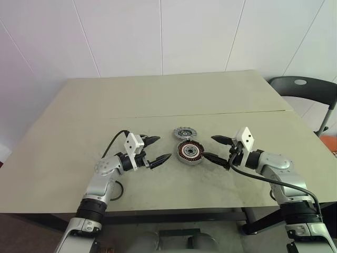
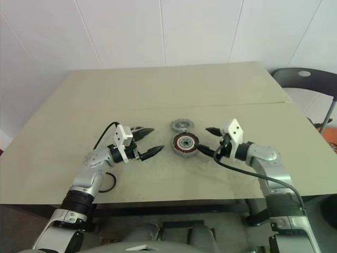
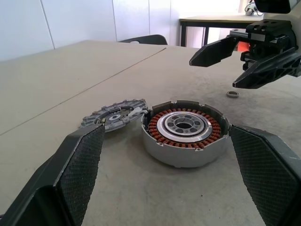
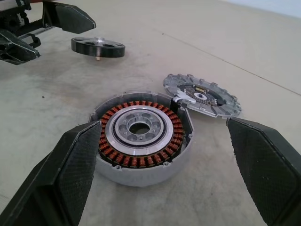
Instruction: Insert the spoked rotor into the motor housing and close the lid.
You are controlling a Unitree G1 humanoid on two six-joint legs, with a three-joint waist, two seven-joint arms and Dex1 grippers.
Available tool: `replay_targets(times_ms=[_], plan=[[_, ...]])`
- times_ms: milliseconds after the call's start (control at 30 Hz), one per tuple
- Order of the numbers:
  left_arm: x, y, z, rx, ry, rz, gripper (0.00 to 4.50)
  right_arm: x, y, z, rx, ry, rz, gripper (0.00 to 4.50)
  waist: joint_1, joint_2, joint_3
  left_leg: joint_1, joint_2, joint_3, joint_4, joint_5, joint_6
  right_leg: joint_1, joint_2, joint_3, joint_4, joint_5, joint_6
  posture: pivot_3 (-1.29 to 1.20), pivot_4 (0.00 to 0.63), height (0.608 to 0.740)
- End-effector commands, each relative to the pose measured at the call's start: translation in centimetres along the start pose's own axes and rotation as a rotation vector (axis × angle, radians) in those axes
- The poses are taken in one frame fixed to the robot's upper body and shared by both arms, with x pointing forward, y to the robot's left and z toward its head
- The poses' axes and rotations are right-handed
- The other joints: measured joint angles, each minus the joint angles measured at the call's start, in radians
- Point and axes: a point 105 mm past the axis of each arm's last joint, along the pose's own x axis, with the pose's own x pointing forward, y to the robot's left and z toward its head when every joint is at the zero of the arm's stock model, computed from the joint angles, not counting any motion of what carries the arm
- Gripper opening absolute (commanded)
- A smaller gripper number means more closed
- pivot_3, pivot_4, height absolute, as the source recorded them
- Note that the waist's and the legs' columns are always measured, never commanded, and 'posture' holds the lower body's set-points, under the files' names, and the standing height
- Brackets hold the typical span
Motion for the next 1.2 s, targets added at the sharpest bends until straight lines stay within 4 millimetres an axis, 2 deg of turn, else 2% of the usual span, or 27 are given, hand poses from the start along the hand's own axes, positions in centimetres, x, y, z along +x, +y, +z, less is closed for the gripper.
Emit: replay_targets(times_ms=[33, 300, 400, 500, 767, 867, 967, 1067, 1200], plan=[[0.2, 0.3, 1.1, 0.029, -0.031, -0.002, 4.5, -1.8, -2.2, 0.5, -0.033, 0.009, -0.087, 4.45, 0.0, 0.0, 0.0, 0.0, 0.0, 0.0, 0.0, 0.0, 0.0, 0.0, 0.0, 0.0, 0.0, 0.0, 0.0, 0.0, 0.0, 0.74], [0.4, 0.1, 0.9, 0.026, -0.027, -0.007, 4.5, -6.4, -4.4, -1.6, 0.104, 0.08, -0.15, 4.45, 0.022, 0.0, 0.0, 0.0, 0.001, 0.002, 0.0, 0.0, 0.0, 0.0, 0.0, 0.001, 0.0, 0.0, 0.0, 0.0, 0.0, 0.74], [0.5, 0.0, 0.8, 0.025, -0.027, -0.01, 4.5, -7.6, -4.6, -3.2, 0.125, 0.138, -0.172, 4.45, 0.026, 0.0, 0.0, 0.0, 0.001, 0.003, 0.0, 0.0, 0.0, 0.0, 0.0, 0.002, 0.0, 0.0, 0.0, 0.0, 0.0, 0.74], [0.5, -0.1, 0.8, 0.022, -0.025, -0.015, 4.5, -8.9, -3.9, -6.8, 0.096, 0.301, -0.18, 4.45, 0.027, -0.001, -0.001, 0.0, 0.001, 0.006, 0.0, -0.001, 0.001, -0.001, 0.001, 0.004, 0.0, 0.0, 0.0, 0.0, 0.0, 0.74], [0.5, -0.1, 0.8, 0.022, -0.024, -0.021, 4.5, -9.9, -3.9, -9.3, 0.09, 0.39, -0.212, 4.45, 0.029, -0.005, -0.005, 0.002, 0.003, 0.017, 0.002, -0.003, 0.006, 0.0, 0.002, 0.014, 0.0, 0.001, 0.002, 0.0, 0.0, 0.74], [0.6, -0.2, 0.8, 0.022, -0.024, -0.022, 4.5, -9.5, -3.7, -9.4, 0.112, 0.371, -0.204, 4.45, 0.03, -0.005, -0.005, 0.003, 0.003, 0.019, 0.007, -0.005, 0.009, 0.002, 0.002, 0.016, -0.001, 0.001, 0.003, 0.0, 0.0, 0.74], [0.8, -0.3, 0.8, 0.021, -0.026, -0.022, 4.5, -8.4, -2.5, -8.6, 0.232, 0.267, -0.137, 4.45, 0.03, -0.006, -0.005, 0.003, 0.003, 0.02, 0.011, -0.007, 0.01, 0.004, 0.003, 0.017, -0.001, 0.001, 0.004, 0.0, 0.0, 0.74], [0.8, -0.2, 0.8, 0.023, -0.027, -0.018, 4.5, -8.1, -1.5, -8.9, 0.278, 0.265, -0.086, 4.45, 0.028, -0.007, -0.005, 0.003, 0.003, 0.022, 0.011, -0.007, 0.01, 0.004, 0.003, 0.018, -0.001, 0.001, 0.005, 0.0, 0.0, 0.74], [0.7, -0.2, 0.6, 0.026, -0.022, -0.012, 4.5, -8.1, -1.7, -9.4, 0.283, 0.278, -0.101, 4.45, 0.025, -0.008, -0.006, 0.003, 0.005, 0.023, 0.009, -0.007, 0.011, 0.002, 0.005, 0.019, -0.001, 0.002, 0.005, 0.0, 0.0, 0.74]])
